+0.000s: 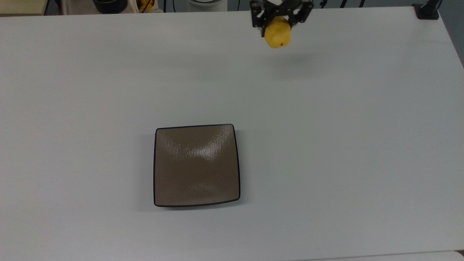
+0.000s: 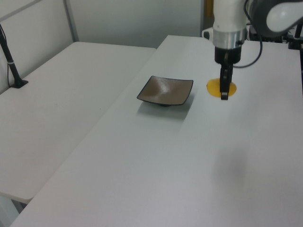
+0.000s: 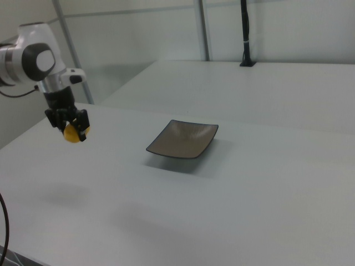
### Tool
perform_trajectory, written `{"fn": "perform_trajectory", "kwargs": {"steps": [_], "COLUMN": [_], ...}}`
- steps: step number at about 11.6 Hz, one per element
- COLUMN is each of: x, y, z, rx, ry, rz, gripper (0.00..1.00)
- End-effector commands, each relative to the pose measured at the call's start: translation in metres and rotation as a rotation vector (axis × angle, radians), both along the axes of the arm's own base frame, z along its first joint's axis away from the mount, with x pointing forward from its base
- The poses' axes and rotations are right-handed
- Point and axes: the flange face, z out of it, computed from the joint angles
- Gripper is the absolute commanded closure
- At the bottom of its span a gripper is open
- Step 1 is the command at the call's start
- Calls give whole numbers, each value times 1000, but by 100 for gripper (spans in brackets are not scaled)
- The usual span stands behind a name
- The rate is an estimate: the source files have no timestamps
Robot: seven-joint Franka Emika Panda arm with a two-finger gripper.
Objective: Put potatoes on a ceramic plate
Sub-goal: 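Lift the grasped potato up off the table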
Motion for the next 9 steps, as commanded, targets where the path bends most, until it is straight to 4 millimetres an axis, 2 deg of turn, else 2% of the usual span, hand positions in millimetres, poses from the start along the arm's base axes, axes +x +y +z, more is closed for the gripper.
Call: {"fn": "perform_trajectory", "kwargs": {"steps": [1,2,4,8,9], "x": [23,30,47,90,106], "y": [-56,-72,-103,-145,-156], "z": [37,42,37,31,23], "rx": [29,33,35,50,49], "ry": [6,-6,-25,-194,-221], "rz": [31,38,18,-17,-31], "gripper": [85,85,85,85,85]}}
